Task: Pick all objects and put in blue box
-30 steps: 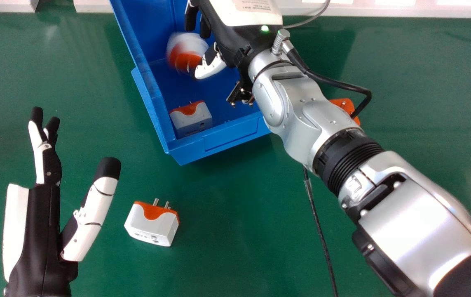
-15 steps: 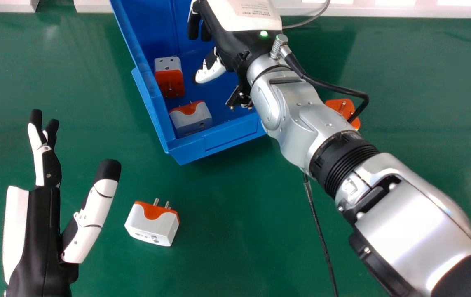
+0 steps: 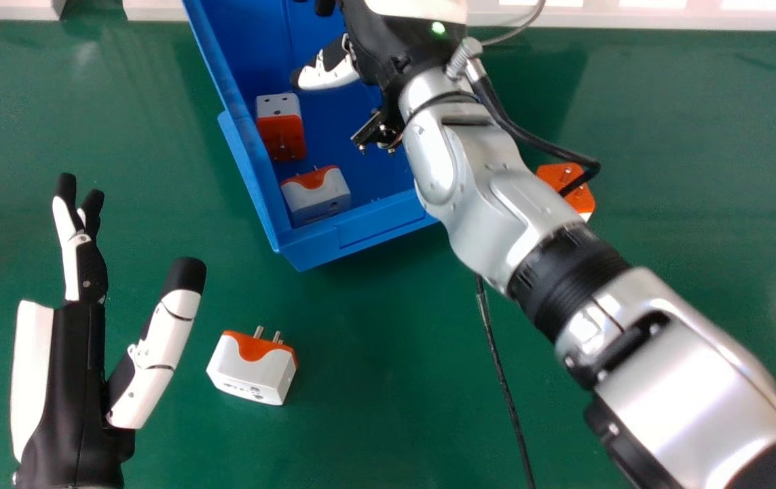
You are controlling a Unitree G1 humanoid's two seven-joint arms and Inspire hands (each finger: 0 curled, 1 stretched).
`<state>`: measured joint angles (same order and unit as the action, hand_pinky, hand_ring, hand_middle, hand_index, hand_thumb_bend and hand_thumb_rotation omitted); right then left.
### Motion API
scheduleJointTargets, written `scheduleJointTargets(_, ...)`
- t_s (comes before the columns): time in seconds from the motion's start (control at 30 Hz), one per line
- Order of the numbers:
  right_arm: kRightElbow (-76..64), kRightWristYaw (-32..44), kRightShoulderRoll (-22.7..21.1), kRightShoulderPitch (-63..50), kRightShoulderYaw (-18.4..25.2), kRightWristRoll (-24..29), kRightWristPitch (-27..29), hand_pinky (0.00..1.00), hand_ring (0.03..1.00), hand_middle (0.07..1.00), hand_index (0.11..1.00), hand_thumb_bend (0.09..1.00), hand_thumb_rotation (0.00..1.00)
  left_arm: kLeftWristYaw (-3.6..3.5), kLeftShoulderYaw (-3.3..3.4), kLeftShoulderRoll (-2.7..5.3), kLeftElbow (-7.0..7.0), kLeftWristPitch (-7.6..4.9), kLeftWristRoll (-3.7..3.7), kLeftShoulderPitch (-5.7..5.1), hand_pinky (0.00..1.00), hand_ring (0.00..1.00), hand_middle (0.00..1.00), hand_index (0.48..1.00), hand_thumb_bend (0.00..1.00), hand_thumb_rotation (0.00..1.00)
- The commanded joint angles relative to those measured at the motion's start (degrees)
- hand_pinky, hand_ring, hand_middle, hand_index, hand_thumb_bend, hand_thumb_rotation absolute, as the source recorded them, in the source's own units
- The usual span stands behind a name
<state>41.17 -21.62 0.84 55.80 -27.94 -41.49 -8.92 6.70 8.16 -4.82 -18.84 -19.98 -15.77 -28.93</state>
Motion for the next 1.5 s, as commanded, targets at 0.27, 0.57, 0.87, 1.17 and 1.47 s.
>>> scheduleJointTargets(0.27, -38.77, 1.69, -8.07, -25.45, -0.37, -5.60, 0.95, 0.71, 0.897, 0.923, 0.901, 0.339, 0.40, 1.80, 0.16, 0.72, -1.75, 0.09, -1.48, -0.08, 1.00, 1.00, 1.00, 1.000, 0.64, 0.92)
scheduleJointTargets(0.57, -52.23, 1.49, -17.87, -45.67, -0.06, -6.21, 13.12, 0.69, 0.862, 0.886, 0.883, 0.340, 0.45, 2.57, 1.07, 0.32, -0.41, -1.85, -1.25, -0.08, 1.00, 1.00, 1.00, 1.000, 0.61, 0.91)
scheduleJointTargets(0.87, -54.33, 1.64, -26.08, -59.34, 0.75, -6.30, 28.47, 0.63, 0.780, 0.808, 0.803, 0.378, 0.38, 1.61, 2.05, 0.87, -2.60, -0.10, 0.69, -1.34, 1.00, 1.00, 1.00, 1.000, 0.63, 0.92)
scheduleJointTargets(1.17, -51.50, 4.30, -27.34, -62.55, -0.34, -7.29, 35.53, 0.62, 0.757, 0.786, 0.770, 0.381, 0.37, 1.10, 2.41, 1.39, -4.20, 1.04, 1.90, -1.65, 1.00, 1.00, 1.00, 1.000, 0.63, 0.92)
scheduleJointTargets(1.47, -47.35, 7.10, -23.24, -58.39, -1.95, -8.39, 37.44, 0.61, 0.733, 0.771, 0.754, 0.380, 0.40, 1.03, 2.29, 1.52, -4.53, 1.64, 2.04, -1.37, 1.00, 1.00, 1.00, 1.000, 0.64, 0.91)
